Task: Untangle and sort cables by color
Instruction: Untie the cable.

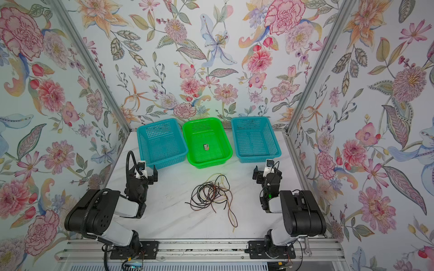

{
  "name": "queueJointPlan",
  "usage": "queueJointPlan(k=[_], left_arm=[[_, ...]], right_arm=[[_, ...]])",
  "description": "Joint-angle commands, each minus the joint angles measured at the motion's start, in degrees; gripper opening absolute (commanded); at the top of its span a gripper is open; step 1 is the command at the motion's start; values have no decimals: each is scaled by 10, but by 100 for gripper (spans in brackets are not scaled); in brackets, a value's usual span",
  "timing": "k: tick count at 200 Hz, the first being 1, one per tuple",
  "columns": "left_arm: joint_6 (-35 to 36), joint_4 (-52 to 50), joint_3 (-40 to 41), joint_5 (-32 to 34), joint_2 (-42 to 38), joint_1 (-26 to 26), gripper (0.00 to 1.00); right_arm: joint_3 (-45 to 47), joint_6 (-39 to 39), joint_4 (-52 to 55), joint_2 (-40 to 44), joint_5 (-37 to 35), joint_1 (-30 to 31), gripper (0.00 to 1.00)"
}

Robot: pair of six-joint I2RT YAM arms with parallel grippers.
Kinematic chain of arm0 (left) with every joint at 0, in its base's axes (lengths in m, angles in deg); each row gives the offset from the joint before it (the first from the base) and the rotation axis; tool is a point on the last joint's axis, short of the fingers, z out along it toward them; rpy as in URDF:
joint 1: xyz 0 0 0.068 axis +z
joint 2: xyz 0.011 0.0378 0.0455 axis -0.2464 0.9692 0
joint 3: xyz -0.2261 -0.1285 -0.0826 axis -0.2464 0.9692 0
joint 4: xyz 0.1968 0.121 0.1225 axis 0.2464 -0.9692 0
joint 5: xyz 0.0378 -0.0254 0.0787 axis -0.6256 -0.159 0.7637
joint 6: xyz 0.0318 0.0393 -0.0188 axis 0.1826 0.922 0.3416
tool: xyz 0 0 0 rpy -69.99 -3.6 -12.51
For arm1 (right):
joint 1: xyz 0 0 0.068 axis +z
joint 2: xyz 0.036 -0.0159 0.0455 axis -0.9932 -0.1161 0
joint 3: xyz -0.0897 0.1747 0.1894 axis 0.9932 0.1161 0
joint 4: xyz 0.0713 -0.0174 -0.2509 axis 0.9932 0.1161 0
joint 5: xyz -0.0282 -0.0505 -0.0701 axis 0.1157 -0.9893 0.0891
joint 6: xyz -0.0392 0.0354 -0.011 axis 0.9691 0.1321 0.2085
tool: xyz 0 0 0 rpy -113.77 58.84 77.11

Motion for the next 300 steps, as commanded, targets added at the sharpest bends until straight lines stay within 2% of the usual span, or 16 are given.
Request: queueJointPlan(k=[1, 48, 70, 253, 266, 274, 283, 300], left_arm=[[3, 29, -6, -13, 1, 2, 99], [3, 29, -7, -12, 1, 2, 99], [-5, 21, -11, 9, 1, 3, 99], [-5, 20, -11, 10, 2, 3, 99], [-10, 18, -12, 33, 1, 3, 99], [-18, 16, -11, 64, -1, 0, 99], [-17, 7, -5, 94, -40, -9, 99], [-7, -56, -4, 158, -113, -38, 99]], right_arm=[[-9, 5, -17, -8, -7, 0, 99], [-9, 6, -17, -8, -8, 0, 99], [-9, 6, -17, -7, -8, 0, 99], [-10, 5, -16, -7, -8, 0, 99], [-8, 7, -19, -7, -12, 2, 99], [-5, 9, -27, -6, -41, 10, 99], [0, 13, -31, 5, -103, 33, 99], [33, 29, -84, 28, -113, 44, 99]])
